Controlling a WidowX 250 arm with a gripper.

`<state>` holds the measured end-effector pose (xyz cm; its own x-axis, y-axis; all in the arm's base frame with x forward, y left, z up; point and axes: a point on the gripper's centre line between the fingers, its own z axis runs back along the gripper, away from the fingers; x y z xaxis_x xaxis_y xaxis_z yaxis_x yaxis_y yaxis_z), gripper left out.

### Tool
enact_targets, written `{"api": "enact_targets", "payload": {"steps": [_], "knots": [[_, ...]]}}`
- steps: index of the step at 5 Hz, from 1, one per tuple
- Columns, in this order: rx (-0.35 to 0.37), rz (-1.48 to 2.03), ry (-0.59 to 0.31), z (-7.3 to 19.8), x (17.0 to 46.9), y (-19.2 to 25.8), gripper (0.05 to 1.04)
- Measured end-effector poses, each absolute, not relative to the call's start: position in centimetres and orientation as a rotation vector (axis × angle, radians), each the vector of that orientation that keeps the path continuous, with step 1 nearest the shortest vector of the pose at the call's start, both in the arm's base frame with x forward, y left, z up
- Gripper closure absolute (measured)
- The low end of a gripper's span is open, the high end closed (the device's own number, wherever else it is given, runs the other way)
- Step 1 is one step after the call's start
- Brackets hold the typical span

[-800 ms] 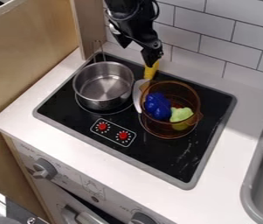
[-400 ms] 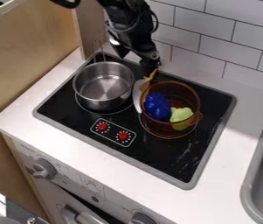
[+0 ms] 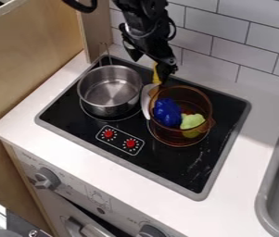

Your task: Put the yellow knife in the brown pot

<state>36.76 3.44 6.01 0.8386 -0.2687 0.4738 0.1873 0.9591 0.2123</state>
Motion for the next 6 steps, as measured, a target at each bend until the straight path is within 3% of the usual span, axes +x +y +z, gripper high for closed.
{"api": "enact_targets", "payload": {"steps": [1,6], "knots": [[0.157,-0.242,-0.524,6.9,37.5,3.3,0.084],[0.17,-0.249,-0.642,2.9,40.5,2.8,0.083]]}}
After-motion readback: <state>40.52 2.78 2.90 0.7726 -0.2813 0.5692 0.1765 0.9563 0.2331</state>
